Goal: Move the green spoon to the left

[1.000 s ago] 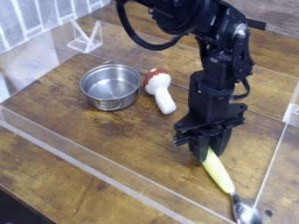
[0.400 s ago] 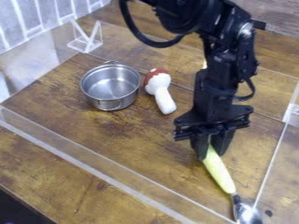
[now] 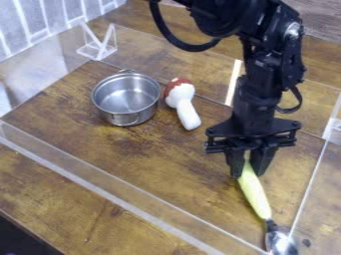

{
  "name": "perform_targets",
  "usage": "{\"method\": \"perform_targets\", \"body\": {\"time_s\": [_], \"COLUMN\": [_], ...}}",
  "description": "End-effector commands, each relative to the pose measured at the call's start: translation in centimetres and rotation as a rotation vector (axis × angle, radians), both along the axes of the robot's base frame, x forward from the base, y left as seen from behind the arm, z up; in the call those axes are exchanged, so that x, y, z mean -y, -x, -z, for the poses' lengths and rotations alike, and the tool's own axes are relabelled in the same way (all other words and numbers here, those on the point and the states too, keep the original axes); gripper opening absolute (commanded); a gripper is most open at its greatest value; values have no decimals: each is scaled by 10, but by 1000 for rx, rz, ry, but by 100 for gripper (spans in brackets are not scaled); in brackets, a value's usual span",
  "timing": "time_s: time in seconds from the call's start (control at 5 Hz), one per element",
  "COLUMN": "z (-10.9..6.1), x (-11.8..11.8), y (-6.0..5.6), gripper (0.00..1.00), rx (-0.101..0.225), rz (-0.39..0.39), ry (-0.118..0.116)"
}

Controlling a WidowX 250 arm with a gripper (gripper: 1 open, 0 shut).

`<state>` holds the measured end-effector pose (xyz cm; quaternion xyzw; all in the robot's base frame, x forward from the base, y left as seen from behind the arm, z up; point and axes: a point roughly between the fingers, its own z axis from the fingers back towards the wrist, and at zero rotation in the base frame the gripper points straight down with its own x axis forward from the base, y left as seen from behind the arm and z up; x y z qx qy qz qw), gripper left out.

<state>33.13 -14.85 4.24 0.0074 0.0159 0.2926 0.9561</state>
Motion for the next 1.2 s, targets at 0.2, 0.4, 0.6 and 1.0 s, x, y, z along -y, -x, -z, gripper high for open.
{"method": "perform_targets", "body": {"time_s": [0.2, 0.4, 0.6, 1.0], "z": [-52, -61, -85, -127], "x": [3, -2, -2, -27], "y": [0, -6, 0, 15], "gripper": [0, 0, 0, 0], "rx": [48, 51, 58, 104], "rz": [117, 143, 150, 120], "ry": [61, 81, 103, 129]}}
